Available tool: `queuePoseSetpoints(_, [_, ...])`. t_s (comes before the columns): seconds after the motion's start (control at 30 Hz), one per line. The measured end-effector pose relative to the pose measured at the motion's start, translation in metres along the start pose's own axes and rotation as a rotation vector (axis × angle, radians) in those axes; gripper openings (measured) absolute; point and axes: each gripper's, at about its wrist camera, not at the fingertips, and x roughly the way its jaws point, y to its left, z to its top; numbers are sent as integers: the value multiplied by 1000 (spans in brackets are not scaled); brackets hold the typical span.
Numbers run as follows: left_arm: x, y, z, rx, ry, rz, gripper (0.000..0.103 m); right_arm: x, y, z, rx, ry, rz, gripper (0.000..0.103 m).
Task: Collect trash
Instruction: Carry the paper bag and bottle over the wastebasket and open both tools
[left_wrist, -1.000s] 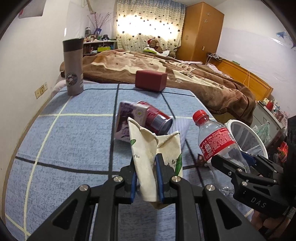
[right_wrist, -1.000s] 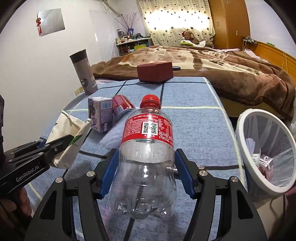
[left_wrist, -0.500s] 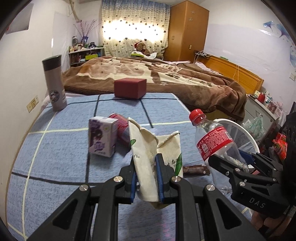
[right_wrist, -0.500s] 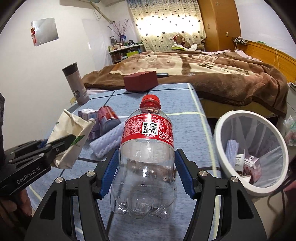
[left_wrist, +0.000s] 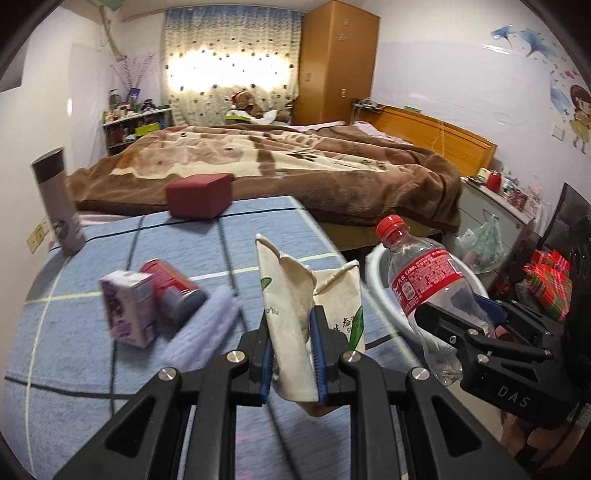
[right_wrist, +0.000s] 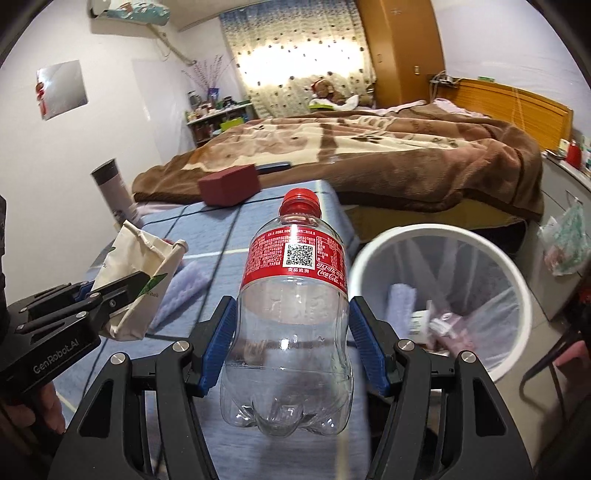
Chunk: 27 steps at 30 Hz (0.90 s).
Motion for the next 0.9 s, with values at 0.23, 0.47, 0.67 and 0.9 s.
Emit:
queuePoseSetpoints(0.23, [20,-42,15,56,4,-55,19,-6,-37,5,41,-12,-73,64])
queuePoseSetpoints(0.47, [45,-86,21,110,29,-104,19,-5,-72,6,68,13,-142,64])
queuePoseSetpoints(0.67, [67,-111,23,127,71,-147,19,2,-97,0,104,54,-176,64])
queuePoseSetpoints(0.9, [98,-131,21,141,130,-167,20,18,-119,-4,104,123,-194,64])
